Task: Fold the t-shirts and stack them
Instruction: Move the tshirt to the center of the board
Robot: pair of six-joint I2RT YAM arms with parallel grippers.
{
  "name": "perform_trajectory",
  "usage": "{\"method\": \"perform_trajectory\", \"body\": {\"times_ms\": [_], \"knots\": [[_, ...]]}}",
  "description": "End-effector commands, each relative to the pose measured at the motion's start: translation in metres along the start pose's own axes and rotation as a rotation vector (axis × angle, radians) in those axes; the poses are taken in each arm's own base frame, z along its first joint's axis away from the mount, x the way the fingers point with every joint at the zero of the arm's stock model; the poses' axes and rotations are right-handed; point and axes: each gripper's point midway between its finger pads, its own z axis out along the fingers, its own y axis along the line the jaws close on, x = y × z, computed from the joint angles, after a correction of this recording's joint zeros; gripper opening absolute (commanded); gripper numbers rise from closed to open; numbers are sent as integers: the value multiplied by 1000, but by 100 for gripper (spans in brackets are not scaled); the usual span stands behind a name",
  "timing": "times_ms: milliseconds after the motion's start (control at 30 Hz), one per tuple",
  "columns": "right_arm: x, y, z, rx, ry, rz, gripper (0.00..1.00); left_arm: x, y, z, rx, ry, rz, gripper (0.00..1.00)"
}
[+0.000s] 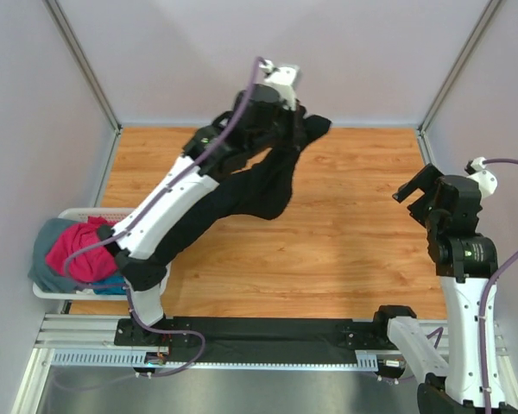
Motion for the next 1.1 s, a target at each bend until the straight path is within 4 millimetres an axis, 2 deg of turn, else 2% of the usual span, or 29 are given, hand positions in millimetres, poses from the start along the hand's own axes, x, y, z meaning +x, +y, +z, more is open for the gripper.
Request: {"method": "perform_trajectory", "body": {"times_ms": [0, 33, 200, 233, 333, 400, 500, 533, 567, 600, 633, 667, 700, 733, 767, 800, 833, 867, 900, 933, 967, 1000, 1033, 1067], "knots": [[-21, -18, -14, 98, -82, 10, 100, 5, -50, 22, 102, -28, 26, 0], [-20, -22, -16, 113, -83, 17, 100, 30, -61, 40, 112, 26, 31, 0], [-23, -39, -26, 183, -118, 29, 100, 96, -86, 79, 143, 149, 50, 0], [-25, -39, -27, 182, -124, 33, 100, 104, -89, 85, 148, 158, 55, 0], [-26, -38, -28, 175, -129, 33, 100, 147, -100, 109, 163, 221, 71, 0], [-24, -37, -27, 169, -117, 26, 100, 164, -109, 114, 198, 260, 65, 0], [-17, -36, -23, 161, -94, 8, 100, 185, -106, 114, 193, 322, 76, 0], [-15, -36, -22, 155, -88, 4, 100, 185, -103, 111, 187, 326, 84, 5], [-10, -36, -19, 151, -72, -5, 100, 187, -95, 108, 155, 339, 97, 17], [-8, -31, -16, 127, -62, -4, 100, 190, -87, 105, 124, 350, 112, 62], [-5, -29, -15, 115, -52, -5, 100, 178, -82, 94, 99, 335, 112, 96], [-2, -26, -12, 104, -35, -8, 100, 185, -63, 90, 19, 352, 131, 100], [0, -17, -10, 56, -22, -4, 100, 182, -52, 84, -17, 348, 123, 100], [1, -11, -9, 21, -15, -14, 100, 160, -45, 67, -34, 311, 104, 100], [6, -5, -5, -15, 2, -26, 100, 172, -27, 58, -89, 344, 87, 100], [8, 13, -4, -111, 14, -28, 100, 165, -10, 51, -124, 340, 55, 100], [10, 22, -3, -161, 24, -47, 100, 145, -1, 29, -127, 307, 14, 99], [17, 30, -1, -208, 49, -58, 100, 164, 20, 19, -182, 358, -19, 100], [22, 49, -4, -308, 81, -75, 100, 159, 42, 9, -229, 348, -53, 100], [27, 52, 2, -311, 105, -83, 100, 139, 58, -20, -275, 287, -80, 100], [37, 61, 1, -340, 136, -109, 100, 163, 82, -34, -357, 318, -102, 100], [46, 68, 1, -354, 158, -142, 100, 164, 101, -48, -417, 296, -123, 100], [56, 72, 6, -352, 190, -159, 100, 172, 125, -79, -493, 279, -133, 99], [58, 71, 10, -326, 187, -167, 100, 176, 142, -94, -554, 259, -206, 99]]}}
